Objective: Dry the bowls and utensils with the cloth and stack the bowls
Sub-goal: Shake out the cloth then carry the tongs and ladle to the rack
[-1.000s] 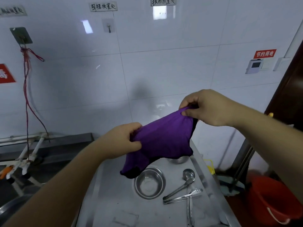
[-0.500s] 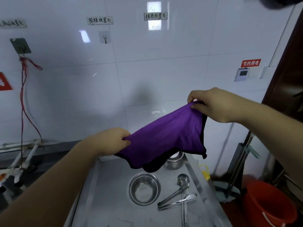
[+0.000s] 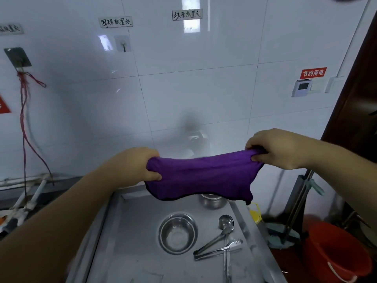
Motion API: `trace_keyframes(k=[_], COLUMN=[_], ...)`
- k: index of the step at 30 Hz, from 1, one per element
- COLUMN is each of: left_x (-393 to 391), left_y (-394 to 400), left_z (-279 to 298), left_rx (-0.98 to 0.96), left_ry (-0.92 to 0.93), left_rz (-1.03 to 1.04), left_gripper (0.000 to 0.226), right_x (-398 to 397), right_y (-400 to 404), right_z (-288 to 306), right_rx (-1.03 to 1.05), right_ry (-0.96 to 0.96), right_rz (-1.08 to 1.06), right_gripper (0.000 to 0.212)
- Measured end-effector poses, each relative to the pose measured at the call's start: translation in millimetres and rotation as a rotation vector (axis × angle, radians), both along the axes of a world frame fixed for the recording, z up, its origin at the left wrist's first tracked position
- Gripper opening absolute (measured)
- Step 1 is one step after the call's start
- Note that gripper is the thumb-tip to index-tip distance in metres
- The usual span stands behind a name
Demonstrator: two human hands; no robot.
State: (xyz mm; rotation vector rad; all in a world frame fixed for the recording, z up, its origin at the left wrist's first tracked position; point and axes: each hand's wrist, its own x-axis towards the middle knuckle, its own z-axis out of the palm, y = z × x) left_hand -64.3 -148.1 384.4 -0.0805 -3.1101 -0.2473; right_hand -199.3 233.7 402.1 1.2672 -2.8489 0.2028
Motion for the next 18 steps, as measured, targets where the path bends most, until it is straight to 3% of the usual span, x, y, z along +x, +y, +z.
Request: trace_keyframes(k=[3, 7, 12, 15, 18], left_x=[0.5, 6.3, 11.3, 10.2, 9.8], left_y=[1.4, 0.7, -6.8, -13.2, -18.9], left_z=[3.9, 7.5, 25.8, 31.5, 34.0], left_rx=[-0.02, 0.272, 0.101, 0.134, 0.303], left_ry=[0.068, -0.005, -0.085, -0.077, -0.083], left_rz=[0.047, 0.085, 0.002, 0.007, 0.016], left_gripper=[0.035, 0.024, 0.013, 0.008, 0.012], right_x=[0.2, -1.2, -1.5, -0.9, -2.5], right_y=[-2.2, -3.9, -1.3, -0.8, 0.5], right_z=[-7.9, -13.4, -11.0, -13.0, -14.3], right_rx=[-0.058, -0.136, -0.226, -0.27, -0.296], right_ry=[0.054, 0.011, -0.192, -0.241, -0.175], right_rz=[0.008, -0.015, 0.007, 0.046, 0.053], right_gripper=[0.015, 0.036, 0.059, 0.06, 0.047])
